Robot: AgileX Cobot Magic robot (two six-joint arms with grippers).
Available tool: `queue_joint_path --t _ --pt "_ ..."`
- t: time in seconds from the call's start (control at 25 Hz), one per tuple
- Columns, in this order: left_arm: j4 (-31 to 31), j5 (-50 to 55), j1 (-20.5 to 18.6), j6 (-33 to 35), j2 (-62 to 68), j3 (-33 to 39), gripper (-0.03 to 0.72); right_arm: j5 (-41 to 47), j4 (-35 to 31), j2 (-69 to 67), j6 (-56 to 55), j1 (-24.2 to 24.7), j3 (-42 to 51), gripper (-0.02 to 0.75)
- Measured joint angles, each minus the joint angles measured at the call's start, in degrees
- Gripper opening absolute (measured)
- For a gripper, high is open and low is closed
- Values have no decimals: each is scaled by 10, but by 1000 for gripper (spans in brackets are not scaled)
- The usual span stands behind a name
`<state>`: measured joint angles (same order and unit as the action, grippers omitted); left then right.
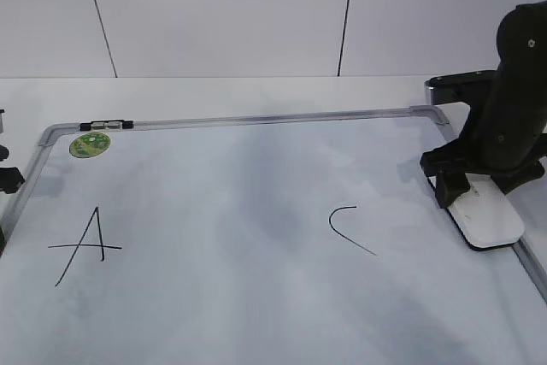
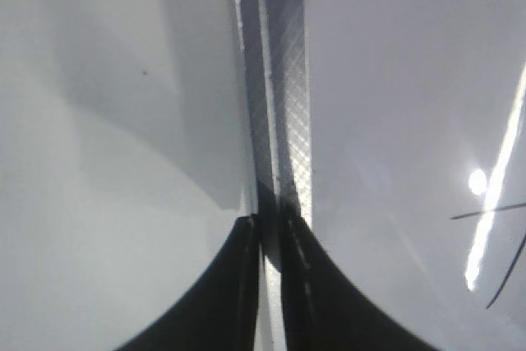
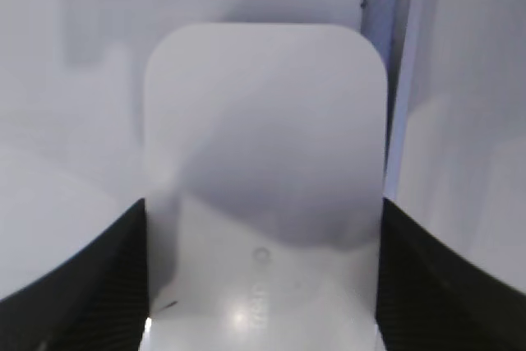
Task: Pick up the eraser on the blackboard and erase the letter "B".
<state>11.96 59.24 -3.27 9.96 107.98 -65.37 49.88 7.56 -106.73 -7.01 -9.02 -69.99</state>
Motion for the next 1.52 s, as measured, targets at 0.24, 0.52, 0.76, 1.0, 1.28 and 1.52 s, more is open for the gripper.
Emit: queue_joint_path --t 0.24,0.52,0.76,1.0,1.28,1.52 --pt "1 1 0 0 0 0 42 1 -11 -1 -9 0 0 562" --pt "1 1 0 0 0 0 42 3 -11 -1 -14 0 0 614" --pt "1 1 0 0 0 0 42 14 -11 -1 -15 0 0 597" --pt "1 1 0 0 0 0 42 33 -11 -1 -16 0 -14 595" --pt "1 1 0 0 0 0 42 76 -11 -1 -17 0 -48 595" --pt "1 1 0 0 0 0 42 120 -19 -1 -17 0 -84 594"
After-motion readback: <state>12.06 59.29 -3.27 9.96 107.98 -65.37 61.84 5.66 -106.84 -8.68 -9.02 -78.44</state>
